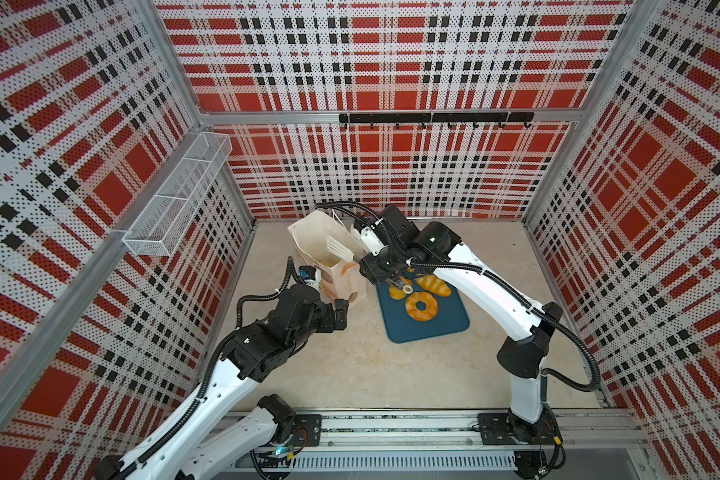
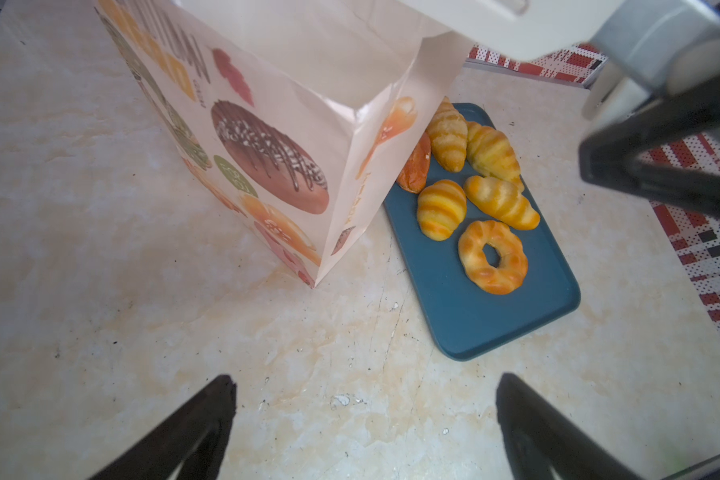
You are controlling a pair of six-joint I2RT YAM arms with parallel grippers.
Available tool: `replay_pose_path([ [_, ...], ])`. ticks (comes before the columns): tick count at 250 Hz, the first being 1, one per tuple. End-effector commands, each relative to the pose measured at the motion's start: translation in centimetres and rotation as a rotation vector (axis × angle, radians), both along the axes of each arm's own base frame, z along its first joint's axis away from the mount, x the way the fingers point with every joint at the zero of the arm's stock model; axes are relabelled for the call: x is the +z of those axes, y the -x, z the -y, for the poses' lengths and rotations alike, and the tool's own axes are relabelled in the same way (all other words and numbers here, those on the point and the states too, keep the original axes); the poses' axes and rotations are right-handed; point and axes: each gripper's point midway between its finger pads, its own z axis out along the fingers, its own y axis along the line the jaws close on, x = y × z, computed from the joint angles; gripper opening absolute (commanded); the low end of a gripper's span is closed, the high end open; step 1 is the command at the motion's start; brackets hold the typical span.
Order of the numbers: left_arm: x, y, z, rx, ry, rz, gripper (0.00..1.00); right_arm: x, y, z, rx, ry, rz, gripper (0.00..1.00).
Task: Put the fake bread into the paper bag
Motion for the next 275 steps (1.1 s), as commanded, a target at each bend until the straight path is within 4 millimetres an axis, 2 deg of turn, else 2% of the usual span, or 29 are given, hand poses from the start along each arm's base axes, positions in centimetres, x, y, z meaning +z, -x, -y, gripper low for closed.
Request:
replay_pose_path([
  [1,0.6,0.0,0.3,0.026,-0.002,0.036,0.99,3.7,0.1,0.7,-0.011,-0.066,0.087,0.6],
  [27,0.4,0.4,0.8,0.025,-0.013,0.05,0.99,4.4,0.3,2.1,-0.036,-0.049,0.113,0.6],
  [65,0.6,0.5,2.3,-0.007,0.005,0.074,0.99,4.7,1.0,5.2,-0.1,-0.02,0.132,0.61],
  [104,1.0,0.2,3.9,-0.033,-0.006,0.1,0.99,3.9,1.9,9.2,-0.184,-0.007,0.125,0.6],
  [155,0.2,0.6,5.9,-0.067,-0.007,0.086,0.99,2.2,3.5,14.2,-0.288,0.018,0.093,0.6],
  [180,-0.5,1.0,6.6,-0.076,-0.012,0.078,0.99,0.4,4.2,16.2,-0.335,0.017,0.057,0.61],
  [224,-2.0,1.5,7.5,-0.087,-0.005,0.051,0.99,-4.5,4.8,19.4,-0.42,0.043,-0.039,0.61],
  [259,-3.0,1.7,8.0,-0.097,-0.004,0.034,0.99,-8.5,5.9,20.5,-0.441,0.064,-0.136,0.61],
  [275,-3.4,1.9,8.4,-0.107,-0.006,0.026,0.99,-9.6,6.1,20.7,-0.445,0.072,-0.158,0.61],
])
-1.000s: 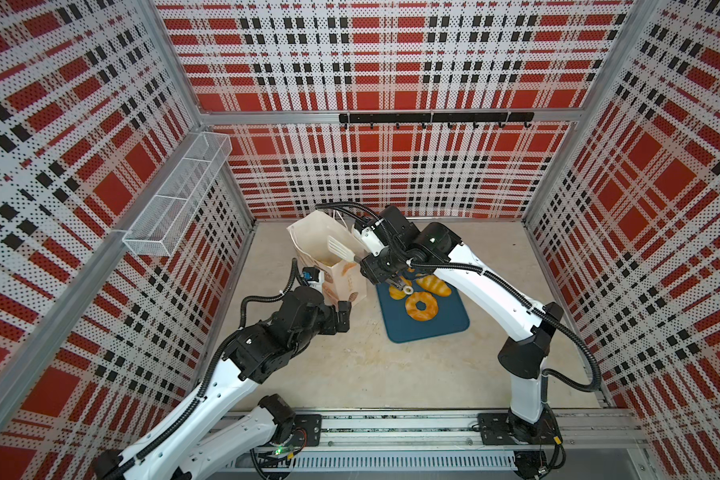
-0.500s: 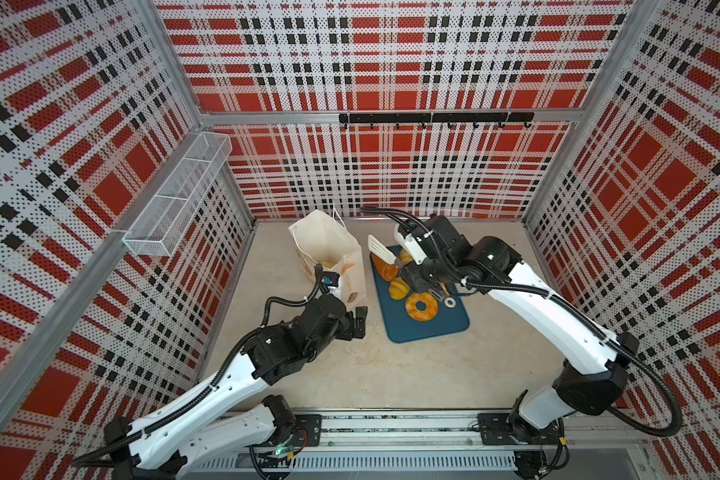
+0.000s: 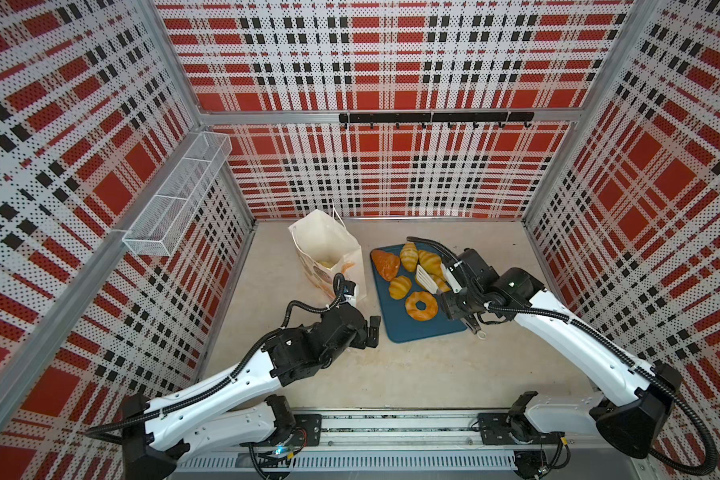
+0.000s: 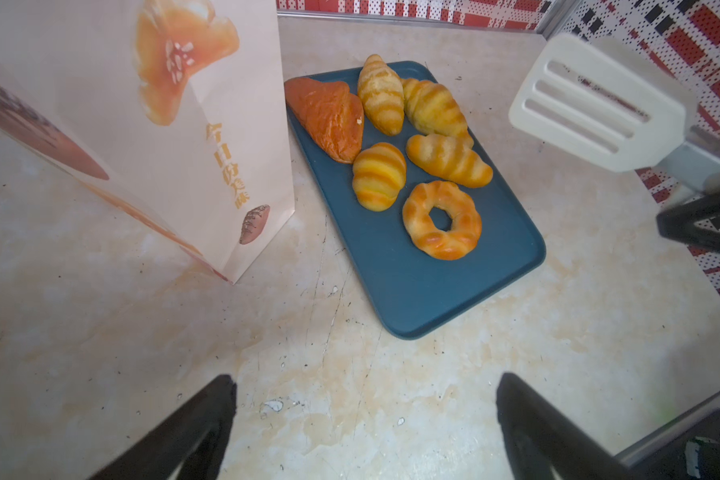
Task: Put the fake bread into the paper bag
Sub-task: 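Draw the right gripper with tongs back over the tray while left arm retracts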
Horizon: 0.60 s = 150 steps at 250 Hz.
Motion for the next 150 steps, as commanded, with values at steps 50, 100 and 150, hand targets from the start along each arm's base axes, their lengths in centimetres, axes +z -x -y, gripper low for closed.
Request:
replay_pose_path([
  [50,-1.6,0.0,2.1,-0.009,0.041,-0.018,0.99,-3.3,0.3,-0.8,-0.026,-0.077,-0.046,0.61],
  [100,-2.4,0.5,4.2,-0.046,0.032,-0.036,0.99,-6.6,1.1,0.0,-0.05,-0.068,-0.126,0.61],
  [150,-2.7,0.8,5.9,-0.084,0.029,-0.033,0.99,-8.6,1.2,0.2,-0.068,-0.073,-0.165,0.6],
])
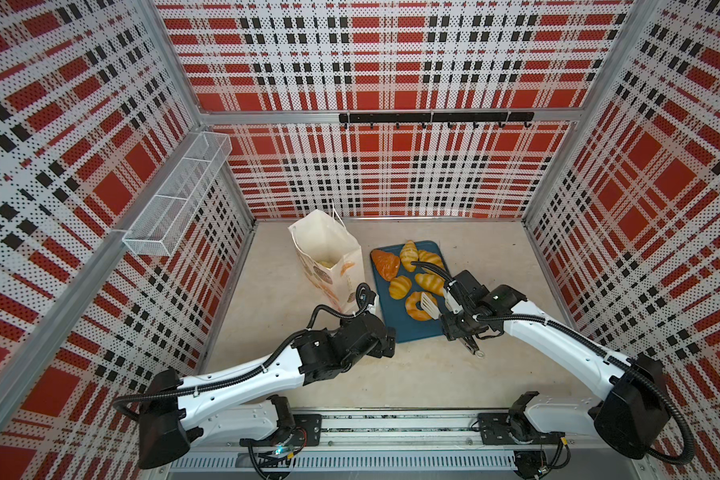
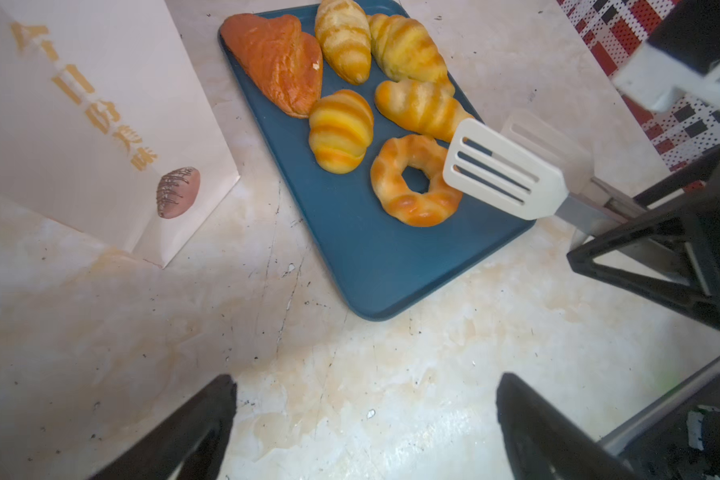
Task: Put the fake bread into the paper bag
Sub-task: 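Draw the right gripper with tongs back over the tray while left arm retracts, then lower the open tongs with the right gripper around the ring roll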
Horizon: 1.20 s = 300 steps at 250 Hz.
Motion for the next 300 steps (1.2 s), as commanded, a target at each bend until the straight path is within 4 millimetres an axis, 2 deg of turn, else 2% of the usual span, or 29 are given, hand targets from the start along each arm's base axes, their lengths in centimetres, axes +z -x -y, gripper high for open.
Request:
replay_pose_path([
  [1,1.2,-0.2,1.5,-0.008,0.051,0.023,0.99,-0.3,-1.1,-1.0,-0.016,-0.053,0.022,0.6],
  [68,1.0,-0.3,2.1,-0.021,0.033,0.024,0.99,-1.6,-1.3,-1.3,-0.016,-0.036,-0.019,0.59],
  [220,1.2,-0.5,1.8,-0.01,0.034,0.036,0.99,-0.4,0.4,-3.9,0.045,-0.153,-0.065,0.53],
  [254,1.3,-0.4,1.7,-0.009,0.033,0.037,0.99,0.3,0.7,-3.2,0.044,-0.119,-0.056,0.53],
  [300,1.2,-0.4,1.6,-0.006,0.027,0.039,0.99,0.3,-0.2,-1.1,0.021,-0.017,-0.018,0.55],
])
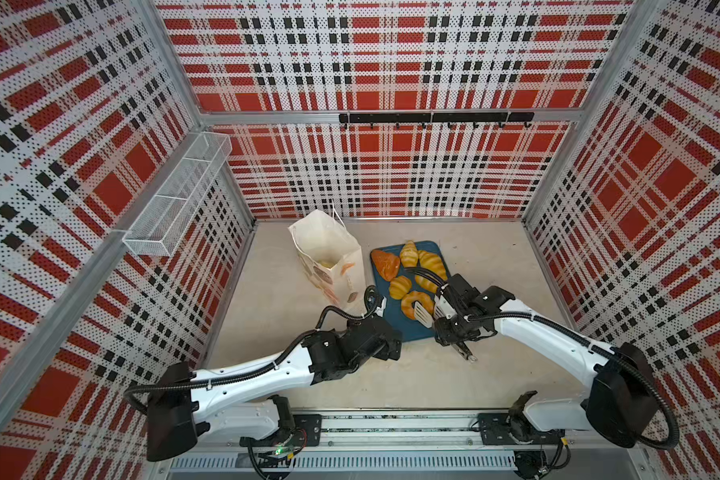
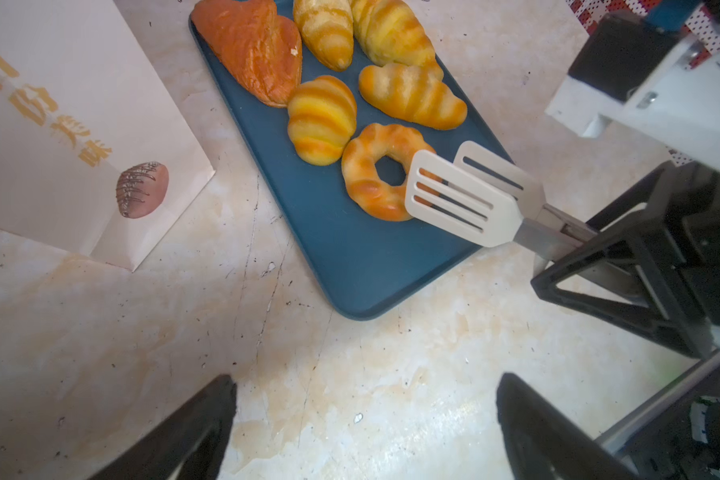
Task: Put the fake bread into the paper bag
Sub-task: 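Lower the open tongs with the right gripper around the ring roll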
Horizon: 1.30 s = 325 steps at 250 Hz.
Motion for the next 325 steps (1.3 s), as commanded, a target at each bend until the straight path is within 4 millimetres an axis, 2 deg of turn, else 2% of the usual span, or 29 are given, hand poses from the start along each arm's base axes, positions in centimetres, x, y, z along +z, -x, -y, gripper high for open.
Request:
replay_pose_path([
  [1,2.0,-0.5,0.4,0.015,0.039,0.045,0.99,1.7,-1.4,0.8,-0.009,0.039,0.077,0.55],
  [48,1.9,-0.5,0.6,0.012,0.032,0.04,0.99,1.4,-2.9,1.1,-0.008,0.075,0.084,0.55],
  [121,1.9,-0.5,0.2,0.017,0.027,0.041,0.99,0.9,-5.2,-0.1,0.028,0.091,0.076,0.55],
  [259,1.7,-0.5,-0.5,0.037,0.01,0.044,0.99,-0.2,-6.7,0.2,0.082,0.203,0.037,0.51],
  [325,1.8,-0.5,-1.3,0.057,0.013,0.053,0.99,0.0,-7.1,1.3,0.108,0.291,0.032,0.5],
])
